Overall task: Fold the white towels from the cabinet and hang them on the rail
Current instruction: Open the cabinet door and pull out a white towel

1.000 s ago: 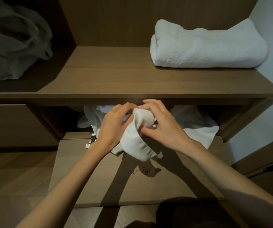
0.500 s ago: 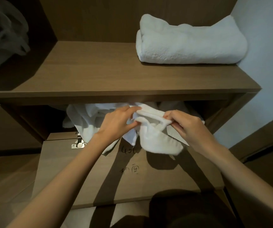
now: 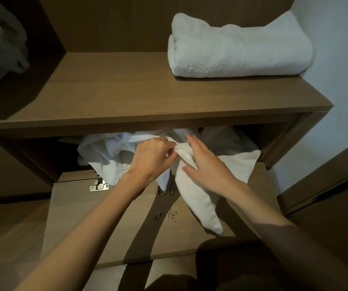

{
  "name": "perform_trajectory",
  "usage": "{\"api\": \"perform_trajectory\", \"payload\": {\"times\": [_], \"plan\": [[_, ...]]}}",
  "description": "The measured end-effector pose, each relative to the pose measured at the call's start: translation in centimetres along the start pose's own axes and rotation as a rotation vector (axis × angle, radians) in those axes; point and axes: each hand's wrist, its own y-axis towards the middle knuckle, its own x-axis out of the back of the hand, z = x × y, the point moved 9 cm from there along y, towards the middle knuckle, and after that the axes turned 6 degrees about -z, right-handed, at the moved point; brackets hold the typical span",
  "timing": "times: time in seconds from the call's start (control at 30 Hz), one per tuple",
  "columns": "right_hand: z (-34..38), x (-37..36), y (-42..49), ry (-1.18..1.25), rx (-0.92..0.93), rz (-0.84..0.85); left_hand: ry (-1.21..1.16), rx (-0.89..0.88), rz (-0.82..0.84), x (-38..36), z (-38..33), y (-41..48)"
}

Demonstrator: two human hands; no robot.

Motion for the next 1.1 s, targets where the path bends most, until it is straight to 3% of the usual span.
{"api": "perform_trajectory", "payload": {"times": [0.17, 0.33, 0.57, 0.9, 0.97, 1.1], "plan": [[-0.5, 0.4, 0.6, -0.042, 0.105, -0.145, -0.165, -0.023, -0.103, 0.6, 0.2, -1.4], [0.9, 4.0, -0.6, -0.123, 0.249, -0.281, -0.122, 0.011, 0.027, -2.5, 2.9, -2.6], [1.2, 9.7, -3.6, -0.233, 0.400, -0.472, -0.049, 0.103, 0.037, -3.9, 4.4, -2.6], [-0.3, 17.7, -8.5, 0.144, 0.301, -1.013, 0.007, 0.170, 0.109, -4.3, 5.2, -2.8], [-0.1, 17.5, -8.9, 0.213, 0.310, -1.034, -0.053, 0.227, 0.116, -3.9, 5.1, -2.6], [0.0, 15.1, -8.2, 0.293, 0.285, -0.920, -0.079, 0.276, 0.058, -3.0, 4.5, -3.1]]}}
